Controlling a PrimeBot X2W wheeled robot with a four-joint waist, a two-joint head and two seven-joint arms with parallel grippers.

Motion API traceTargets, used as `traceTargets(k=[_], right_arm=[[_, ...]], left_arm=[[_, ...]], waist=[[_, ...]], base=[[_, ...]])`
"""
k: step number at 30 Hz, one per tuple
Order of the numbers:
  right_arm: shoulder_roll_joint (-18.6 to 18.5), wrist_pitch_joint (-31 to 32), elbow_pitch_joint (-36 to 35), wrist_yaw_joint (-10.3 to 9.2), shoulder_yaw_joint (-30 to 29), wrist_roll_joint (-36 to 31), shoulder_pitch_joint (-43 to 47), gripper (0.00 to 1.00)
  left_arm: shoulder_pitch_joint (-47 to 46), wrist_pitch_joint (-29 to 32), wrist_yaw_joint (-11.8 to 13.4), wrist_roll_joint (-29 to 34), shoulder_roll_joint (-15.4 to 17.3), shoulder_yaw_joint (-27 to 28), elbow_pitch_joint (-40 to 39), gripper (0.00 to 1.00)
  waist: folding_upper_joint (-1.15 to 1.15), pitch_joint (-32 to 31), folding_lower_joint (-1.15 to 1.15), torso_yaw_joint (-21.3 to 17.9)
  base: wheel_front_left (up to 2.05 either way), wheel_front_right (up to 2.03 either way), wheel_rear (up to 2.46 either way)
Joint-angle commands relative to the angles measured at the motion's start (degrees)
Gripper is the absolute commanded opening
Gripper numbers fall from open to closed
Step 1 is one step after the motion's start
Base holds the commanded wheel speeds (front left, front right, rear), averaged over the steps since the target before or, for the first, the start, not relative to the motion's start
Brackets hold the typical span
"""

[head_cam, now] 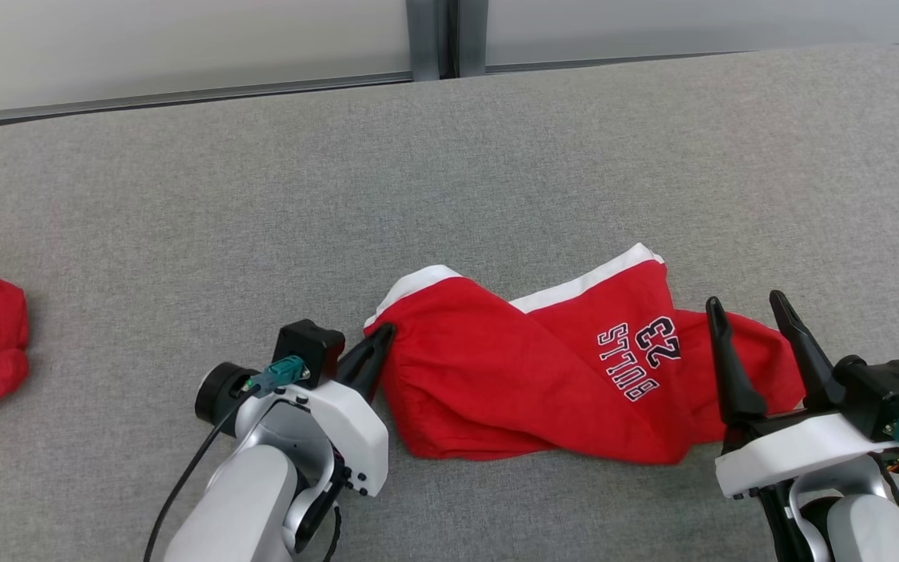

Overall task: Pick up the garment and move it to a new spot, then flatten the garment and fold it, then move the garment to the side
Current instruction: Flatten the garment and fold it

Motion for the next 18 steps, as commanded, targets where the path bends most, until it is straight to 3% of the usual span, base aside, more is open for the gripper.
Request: traceTargets(k=[1,15,16,17,18], right_arm=[[-0.04,-0.6,0.08,-0.02,-0.28,0.13,-0.32,1.0],[0.22,-0.71,0.55,-0.02,-1.18,0.17,-0.06,1.0],[0.24,-0.69,0.51,-0.02,-1.22,0.13,0.11,1.0],[0.25,-0.63,0.43,-0.02,-1.3,0.12,0.49,1.0],[0.24,-0.59,0.35,-0.02,-1.39,0.06,0.58,1.0]], left_arm=[[-1.15,-0.71,0.47,0.33,0.46,0.39,-0.48,0.0],[-0.55,-4.16,3.96,1.21,2.65,2.12,-8.01,0.0],[-0.23,-4.7,4.32,1.04,2.7,2.44,-8.64,0.36],[0.35,-6.34,5.27,1.11,3.0,3.32,-10.09,1.0],[0.76,-7.06,5.67,0.88,3.23,3.7,-10.58,1.0]], waist=[[0.0,-0.06,0.0,0.03],[0.0,-1.87,0.0,1.15],[0.0,-2.05,0.0,1.28],[0.0,-2.47,0.0,1.65],[0.0,-2.67,0.0,1.86]], base=[[0.0,0.0,0.0],[0.0,0.0,0.0],[0.0,0.0,0.0],[0.0,0.0,0.0],[0.0,0.0,0.0]])
